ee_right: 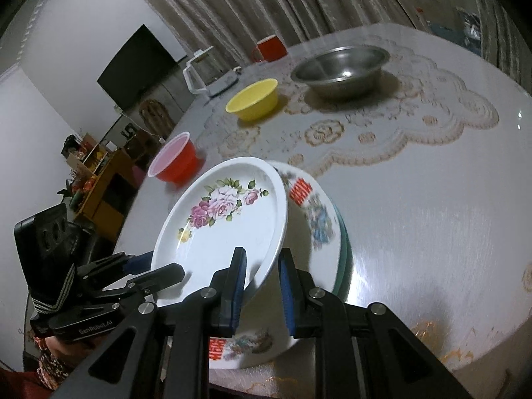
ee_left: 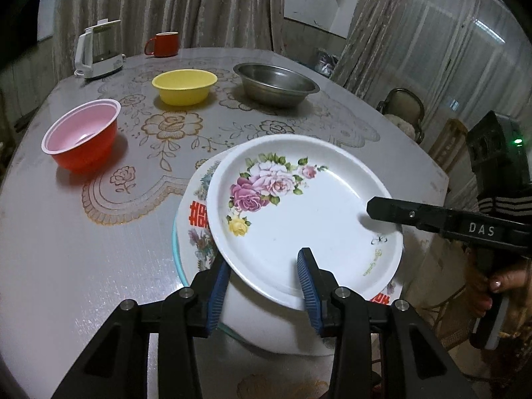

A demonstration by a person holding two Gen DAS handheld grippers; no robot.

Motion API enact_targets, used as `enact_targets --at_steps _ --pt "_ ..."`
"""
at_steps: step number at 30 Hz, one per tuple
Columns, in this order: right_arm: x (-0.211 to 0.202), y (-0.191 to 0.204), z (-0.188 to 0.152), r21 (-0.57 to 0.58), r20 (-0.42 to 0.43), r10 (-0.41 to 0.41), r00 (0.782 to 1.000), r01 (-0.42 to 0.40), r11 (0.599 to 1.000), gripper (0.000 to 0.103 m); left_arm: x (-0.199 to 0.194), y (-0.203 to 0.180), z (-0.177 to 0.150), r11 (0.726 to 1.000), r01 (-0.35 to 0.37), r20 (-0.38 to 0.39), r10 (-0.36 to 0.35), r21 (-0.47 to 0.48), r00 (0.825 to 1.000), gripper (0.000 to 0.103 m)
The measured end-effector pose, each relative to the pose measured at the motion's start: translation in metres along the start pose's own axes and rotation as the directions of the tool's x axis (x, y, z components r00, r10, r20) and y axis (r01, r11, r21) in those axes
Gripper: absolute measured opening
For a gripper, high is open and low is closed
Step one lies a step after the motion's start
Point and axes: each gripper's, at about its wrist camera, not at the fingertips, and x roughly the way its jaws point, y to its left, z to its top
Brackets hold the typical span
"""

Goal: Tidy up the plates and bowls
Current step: 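Lower the floral plate with the left gripper onto the large white plate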

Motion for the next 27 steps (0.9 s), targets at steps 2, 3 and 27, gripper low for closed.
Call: enact_targets --at_steps 2,3,27 --pt "0.0017 -0.0021 -0.0015 0.011 -0.007 -0.006 1.0 0.006 1.0 0.019 -0.0001 -0.0015 -0.0011 1.0 -0.004 0.002 0.004 0.005 1.0 0.042" --pt "0.0029 -0.0033 -0.0029 0.018 -0.012 -0.01 1.0 0.01 1.0 0.02 -0.0005 -0.0019 -0.0017 1.0 -0.004 0.001 0.004 0.004 1.0 0.043" --pt "0.0028 0.003 -0.004 0.019 -0.052 -0.074 0.996 0.075 0.997 0.027 -0.0078 -0.0061 -0.0024 1.0 0.024 -0.035 -0.024 -0.004 0.999 0.074"
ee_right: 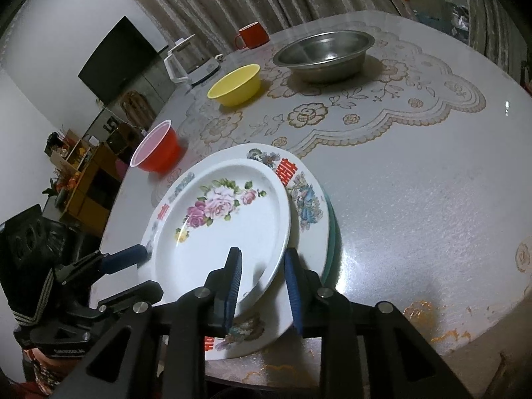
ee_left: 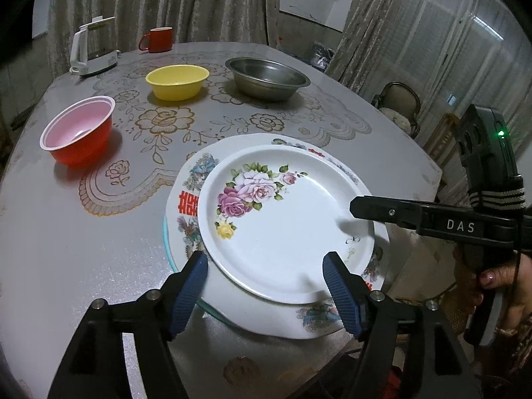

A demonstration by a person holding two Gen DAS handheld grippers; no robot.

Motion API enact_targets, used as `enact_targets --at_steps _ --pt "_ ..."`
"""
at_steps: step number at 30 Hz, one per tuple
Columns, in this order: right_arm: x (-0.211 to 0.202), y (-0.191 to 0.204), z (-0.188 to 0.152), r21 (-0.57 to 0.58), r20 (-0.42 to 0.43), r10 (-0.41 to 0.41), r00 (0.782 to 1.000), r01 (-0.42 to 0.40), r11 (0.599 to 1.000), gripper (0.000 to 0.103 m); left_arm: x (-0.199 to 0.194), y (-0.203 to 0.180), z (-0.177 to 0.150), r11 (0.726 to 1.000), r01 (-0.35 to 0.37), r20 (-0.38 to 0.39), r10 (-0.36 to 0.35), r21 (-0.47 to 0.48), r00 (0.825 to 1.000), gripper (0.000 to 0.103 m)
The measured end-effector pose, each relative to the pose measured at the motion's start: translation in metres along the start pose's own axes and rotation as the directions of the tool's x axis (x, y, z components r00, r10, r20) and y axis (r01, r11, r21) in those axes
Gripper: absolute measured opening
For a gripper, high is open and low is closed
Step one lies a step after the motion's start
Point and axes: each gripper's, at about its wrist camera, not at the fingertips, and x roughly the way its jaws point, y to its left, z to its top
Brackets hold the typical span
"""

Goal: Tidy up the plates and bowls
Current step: 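Lower the floral plate with the left gripper onto the large white plate, then move the right gripper to the steel basin and grasp its rim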

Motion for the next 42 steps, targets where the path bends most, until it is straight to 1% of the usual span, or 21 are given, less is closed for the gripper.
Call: enact_targets --at_steps 4,5,9,13,16,18,19,22,26,28,29,30,33,35,38,40,41,42 --pt "-0.002 0.001 0.001 -0.006 -0.01 -0.011 1.0 0.011 1.0 0.027 -0.001 0.0 0.001 1.0 -0.002 -0.001 0.002 -0.002 1.0 0.074" --pt "-0.003 0.002 0.001 -0.012 -0.013 -0.018 1.0 0.018 1.0 0.028 -0.001 -0.001 0.001 1.0 -0.003 -0.001 0.003 -0.002 1.0 0.076" --pt "-0.005 0.007 -0.001 -0.046 -0.03 -0.028 0.999 0.027 0.999 0.031 -0.001 0.0 0.002 1.0 -0.003 -0.005 0.003 -0.009 1.0 0.076" --pt "-0.007 0.007 -0.002 -0.05 -0.027 -0.027 0.999 0.026 0.998 0.031 -0.003 0.004 0.004 0.999 0.001 -0.007 -0.001 -0.033 1.0 0.076" --pt "-0.008 0.004 0.002 -0.033 -0.013 -0.02 1.0 0.02 0.999 0.031 -0.005 0.006 0.007 0.999 0.006 -0.004 -0.006 -0.05 1.0 0.078" --pt "-0.01 0.003 0.005 -0.03 -0.003 -0.012 1.0 0.012 0.999 0.031 -0.007 0.008 0.011 0.998 0.003 0.004 -0.003 -0.06 1.0 0.088" --pt "-0.012 0.002 0.007 -0.026 0.008 -0.006 1.0 0.006 1.0 0.031 -0.009 0.009 0.013 0.998 -0.001 0.01 0.002 -0.068 1.0 0.089" --pt "-0.016 -0.001 0.012 -0.018 0.032 0.006 0.999 -0.005 1.0 0.033 -0.01 0.011 0.019 0.997 -0.001 0.016 0.003 -0.078 1.0 0.089" --pt "-0.021 -0.012 0.022 0.014 0.066 -0.02 0.998 0.019 1.0 0.034 -0.009 0.012 0.027 0.997 -0.014 0.012 0.015 -0.082 1.0 0.089" --pt "-0.023 -0.02 0.028 0.033 0.085 -0.027 0.996 0.025 0.999 0.036 -0.006 0.013 0.033 0.996 -0.023 0.011 0.024 -0.085 1.0 0.089" --pt "-0.024 -0.023 0.03 0.039 0.092 -0.033 0.995 0.03 0.999 0.04 -0.005 0.013 0.035 0.996 -0.025 0.011 0.026 -0.088 1.0 0.089" --pt "-0.024 -0.026 0.034 0.045 0.097 -0.043 0.994 0.039 0.998 0.041 -0.004 0.014 0.038 0.995 -0.028 0.011 0.029 -0.093 1.0 0.091" --pt "-0.02 -0.036 0.047 0.044 0.11 -0.074 0.991 0.07 0.997 0.043 0.0 0.015 0.048 0.994 -0.024 0.012 0.025 -0.105 1.0 0.092" --pt "-0.016 -0.044 0.059 0.042 0.122 -0.079 0.989 0.075 0.996 0.044 0.003 0.017 0.058 0.994 -0.029 0.013 0.03 -0.11 0.999 0.093" --pt "-0.008 -0.054 0.074 0.058 0.124 -0.094 0.988 0.088 0.994 0.05 0.01 0.02 0.071 0.992 -0.034 0.005 0.035 -0.119 0.999 0.093" --pt "-0.003 -0.063 0.089 0.08 0.135 -0.096 0.986 0.086 0.993 0.051 0.013 0.023 0.077 0.991 -0.036 -0.002 0.036 -0.128 0.999 0.093" --pt "-0.002 -0.067 0.094 0.092 0.137 -0.101 0.985 0.089 0.992 0.054 0.015 0.025 0.082 0.991 -0.034 -0.003 0.034 -0.133 0.999 0.093" --pt "0.001 -0.071 0.1 0.102 0.14 -0.099 0.985 0.085 0.991 0.06 0.017 0.026 0.084 0.99 -0.035 -0.004 0.035 -0.135 0.999 0.094"
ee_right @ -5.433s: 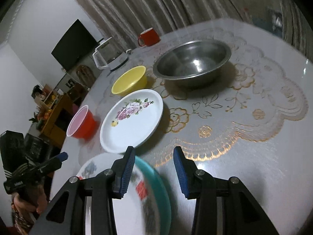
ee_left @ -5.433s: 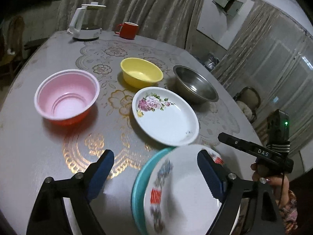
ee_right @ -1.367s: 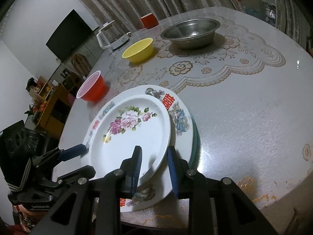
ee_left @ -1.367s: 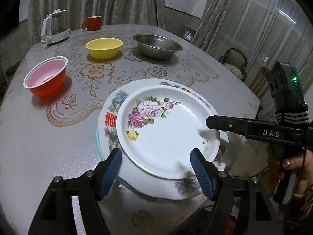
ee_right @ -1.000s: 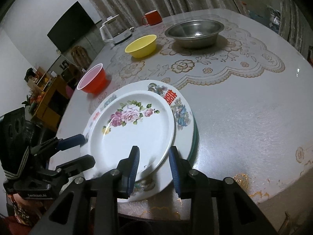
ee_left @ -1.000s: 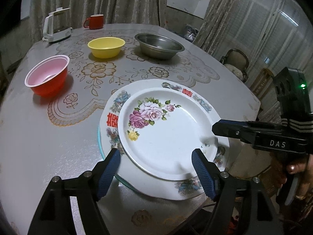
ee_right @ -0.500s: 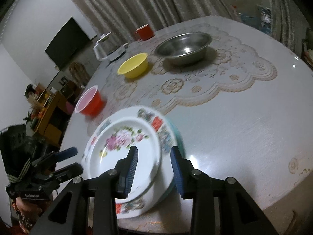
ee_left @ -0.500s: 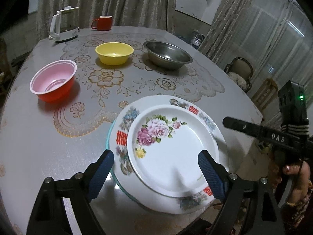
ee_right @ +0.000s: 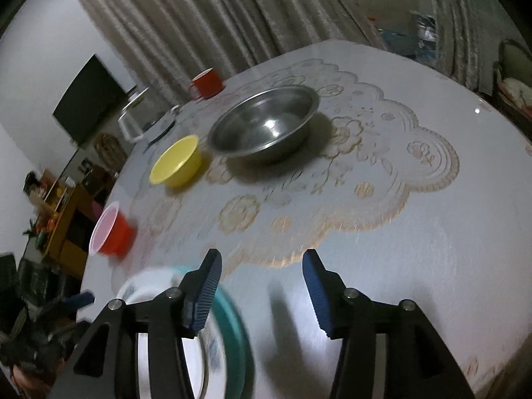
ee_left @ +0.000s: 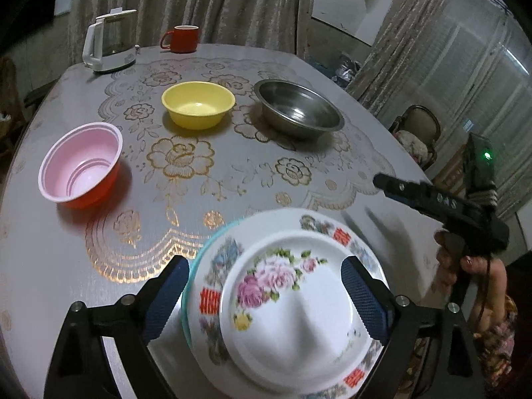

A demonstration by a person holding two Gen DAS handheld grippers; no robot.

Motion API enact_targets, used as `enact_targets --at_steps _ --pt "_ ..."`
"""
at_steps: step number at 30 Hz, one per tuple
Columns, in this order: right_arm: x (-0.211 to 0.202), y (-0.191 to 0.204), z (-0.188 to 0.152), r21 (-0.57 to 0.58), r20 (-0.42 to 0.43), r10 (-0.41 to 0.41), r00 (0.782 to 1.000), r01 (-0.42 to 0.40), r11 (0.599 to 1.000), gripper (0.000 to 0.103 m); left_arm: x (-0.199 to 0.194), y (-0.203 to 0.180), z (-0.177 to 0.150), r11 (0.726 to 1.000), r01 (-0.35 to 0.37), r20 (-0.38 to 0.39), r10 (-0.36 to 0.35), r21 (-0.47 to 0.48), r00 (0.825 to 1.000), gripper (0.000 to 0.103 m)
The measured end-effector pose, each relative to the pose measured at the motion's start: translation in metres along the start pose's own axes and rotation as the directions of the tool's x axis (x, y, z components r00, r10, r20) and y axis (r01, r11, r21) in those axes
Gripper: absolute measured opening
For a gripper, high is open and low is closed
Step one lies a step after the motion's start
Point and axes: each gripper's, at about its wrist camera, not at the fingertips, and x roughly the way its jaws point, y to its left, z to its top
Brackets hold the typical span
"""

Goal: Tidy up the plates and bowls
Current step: 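Move the right gripper to the steel basin and grasp its rim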

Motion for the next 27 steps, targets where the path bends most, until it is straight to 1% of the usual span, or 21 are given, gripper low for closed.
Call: enact_targets --at_steps 2,3,5,8,10,11,13,17,19,21,23,27 --pt "0.009 -0.009 0.016 0.04 0.009 -0.014 1.0 0.013 0.999 0.064 0.005 0.002 0.006 1.0 -0.008 -0.005 0.008 -0.005 1.0 0.094" --pt "0.013 -0.012 0.022 0.061 0.012 -0.012 1.0 0.011 0.998 0.065 0.007 0.003 0.009 1.0 -0.011 -0.008 0.011 -0.006 1.0 0.094" --pt "0.026 -0.022 0.041 0.114 0.022 0.017 1.0 -0.02 0.993 0.065 0.013 0.004 0.017 1.0 -0.026 -0.017 0.026 -0.007 1.0 0.094" --pt "0.046 -0.032 0.064 0.172 0.034 0.023 0.999 -0.028 0.985 0.064 0.02 0.007 0.027 0.999 -0.045 -0.02 0.045 -0.008 0.999 0.094" --pt "0.06 -0.037 0.079 0.206 0.03 0.006 1.0 -0.012 0.979 0.064 0.024 0.009 0.034 0.999 -0.048 -0.021 0.048 -0.014 0.999 0.094" --pt "0.068 -0.038 0.085 0.215 0.03 0.011 0.999 -0.017 0.976 0.064 0.026 0.01 0.036 0.999 -0.049 -0.023 0.049 -0.019 0.999 0.094" --pt "0.079 -0.04 0.093 0.239 0.028 0.012 1.0 -0.018 0.971 0.064 0.031 0.013 0.042 0.999 -0.047 -0.028 0.046 -0.028 0.999 0.094" --pt "0.106 -0.044 0.107 0.26 0.009 -0.016 1.0 0.013 0.965 0.064 0.043 0.013 0.055 0.998 -0.057 -0.035 0.056 -0.024 0.998 0.094" --pt "0.116 -0.047 0.109 0.271 0.002 -0.016 1.0 0.015 0.962 0.057 0.05 0.013 0.063 0.998 -0.059 -0.037 0.058 -0.02 0.998 0.094" --pt "0.124 -0.051 0.108 0.283 -0.006 0.007 1.0 -0.005 0.959 0.041 0.058 0.01 0.071 0.998 -0.055 -0.048 0.054 -0.013 0.997 0.094" --pt "0.129 -0.056 0.105 0.287 -0.002 0.04 0.999 -0.038 0.957 0.039 0.067 0.009 0.078 0.999 -0.045 -0.056 0.044 -0.01 0.997 0.094" --pt "0.128 -0.061 0.101 0.278 0.01 0.103 0.995 -0.102 0.955 0.028 0.085 0.004 0.097 0.999 -0.023 -0.054 0.022 -0.022 0.998 0.094"
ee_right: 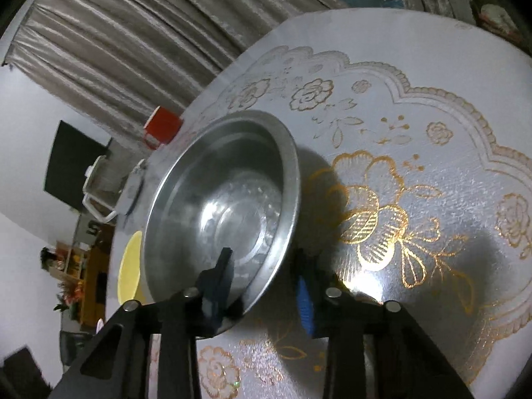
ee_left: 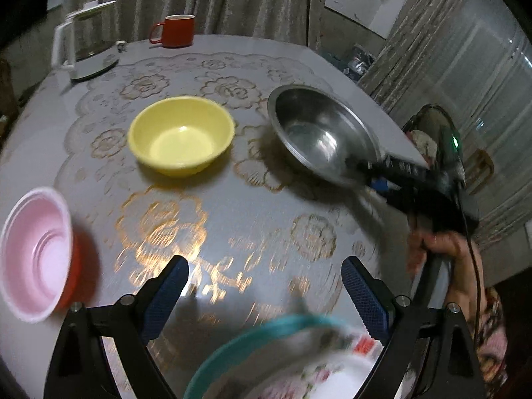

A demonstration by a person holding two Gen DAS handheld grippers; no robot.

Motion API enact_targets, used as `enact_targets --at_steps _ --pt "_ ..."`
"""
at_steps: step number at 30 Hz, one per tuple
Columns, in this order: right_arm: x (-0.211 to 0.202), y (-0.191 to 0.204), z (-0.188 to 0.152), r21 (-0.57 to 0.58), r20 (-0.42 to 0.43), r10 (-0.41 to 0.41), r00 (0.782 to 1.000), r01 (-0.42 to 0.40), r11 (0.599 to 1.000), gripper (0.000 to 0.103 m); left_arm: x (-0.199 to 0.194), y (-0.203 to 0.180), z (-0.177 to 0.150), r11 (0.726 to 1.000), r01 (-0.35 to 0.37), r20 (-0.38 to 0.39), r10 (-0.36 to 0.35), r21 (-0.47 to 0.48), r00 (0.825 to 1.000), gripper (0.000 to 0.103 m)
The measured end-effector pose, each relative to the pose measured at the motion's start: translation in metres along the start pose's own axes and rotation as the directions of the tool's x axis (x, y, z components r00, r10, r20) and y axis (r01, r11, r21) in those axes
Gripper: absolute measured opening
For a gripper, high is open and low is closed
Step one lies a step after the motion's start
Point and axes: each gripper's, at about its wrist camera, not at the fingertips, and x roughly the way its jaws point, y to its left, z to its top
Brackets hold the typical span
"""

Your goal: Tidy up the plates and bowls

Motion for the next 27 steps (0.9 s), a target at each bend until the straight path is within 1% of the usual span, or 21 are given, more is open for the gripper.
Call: enact_targets --at_steps 2,5,7,9,11,13,14,15,16,17,18,19,20,21,22,23,24,27 --pt "-0.004 -0.001 -0.004 -0.024 -0.002 0.019 1.0 -0.019 1.0 0.027 0.009 -0.002 0.014 1.0 -0.007 0.022 0.007 -0.016 1.0 0.094" --pt "-0.01 0.0 -0.008 -0.06 0.004 0.022 1.0 -0.022 0.998 0.024 0.023 -0.007 0.034 0.999 0.024 0.062 -0.022 -0.028 0.998 0.094" --pt "-0.012 0.0 -0.008 -0.073 -0.001 0.036 0.999 -0.036 0.997 0.024 0.035 -0.012 0.044 1.0 0.022 0.055 -0.021 -0.015 0.998 0.094" --pt "-0.015 0.001 -0.01 -0.088 -0.004 0.036 0.999 -0.036 0.995 0.024 0.047 -0.016 0.052 1.0 0.008 0.04 -0.008 -0.007 0.999 0.093" --pt "-0.018 0.003 -0.014 -0.111 -0.006 0.034 0.999 -0.035 0.993 0.023 0.058 -0.02 0.058 1.0 0.012 0.027 -0.012 0.012 1.0 0.092" --pt "-0.021 0.003 -0.017 -0.118 -0.008 0.038 0.999 -0.039 0.992 0.023 0.067 -0.022 0.062 1.0 0.006 0.02 -0.006 0.022 1.0 0.089" --pt "-0.023 0.003 -0.02 -0.122 -0.012 0.045 0.999 -0.046 0.991 0.023 0.072 -0.023 0.064 0.999 0.018 0.007 -0.018 0.031 1.0 0.085" --pt "-0.025 0.001 -0.023 -0.122 -0.014 0.048 0.999 -0.049 0.991 0.023 0.074 -0.026 0.066 0.999 0.026 0.0 -0.026 0.034 1.0 0.078" --pt "-0.027 0.001 -0.025 -0.123 -0.014 0.051 0.999 -0.053 0.991 0.023 0.078 -0.028 0.067 0.999 0.035 -0.01 -0.035 0.039 0.999 0.075" --pt "-0.028 0.001 -0.028 -0.126 -0.014 0.057 0.998 -0.058 0.99 0.023 0.083 -0.03 0.068 0.998 0.044 -0.023 -0.043 0.048 0.999 0.069" --pt "-0.029 0.002 -0.029 -0.126 -0.015 0.061 0.998 -0.063 0.99 0.023 0.086 -0.031 0.068 0.997 0.049 -0.037 -0.047 0.056 0.998 0.058" --pt "-0.03 0.001 -0.031 -0.125 -0.015 0.064 0.998 -0.066 0.99 0.023 0.09 -0.034 0.068 0.996 0.054 -0.046 -0.051 0.065 0.998 0.051" --pt "-0.03 0.002 -0.032 -0.124 -0.016 0.067 0.998 -0.068 0.99 0.023 0.093 -0.039 0.067 0.994 0.062 -0.056 -0.057 0.093 0.997 0.043" --pt "-0.03 0.003 -0.033 -0.127 -0.015 0.067 0.998 -0.068 0.99 0.023 0.093 -0.042 0.066 0.992 0.055 -0.056 -0.049 0.114 0.997 0.041" --pt "-0.031 0.004 -0.034 -0.131 -0.014 0.064 0.998 -0.065 0.989 0.023 0.093 -0.047 0.064 0.988 0.025 -0.045 -0.018 0.153 0.999 0.038" --pt "-0.032 0.005 -0.035 -0.137 -0.011 0.058 0.998 -0.059 0.989 0.022 0.093 -0.05 0.064 0.984 0.012 -0.036 -0.006 0.177 0.999 0.033" --pt "-0.035 0.005 -0.036 -0.142 -0.008 0.057 0.998 -0.058 0.988 0.021 0.092 -0.052 0.063 0.981 0.002 -0.027 0.004 0.196 1.0 0.033" --pt "-0.041 0.008 -0.041 -0.16 0.005 0.04 0.999 -0.038 0.986 0.022 0.085 -0.052 0.058 0.981 0.018 -0.026 -0.014 0.193 1.0 0.033"
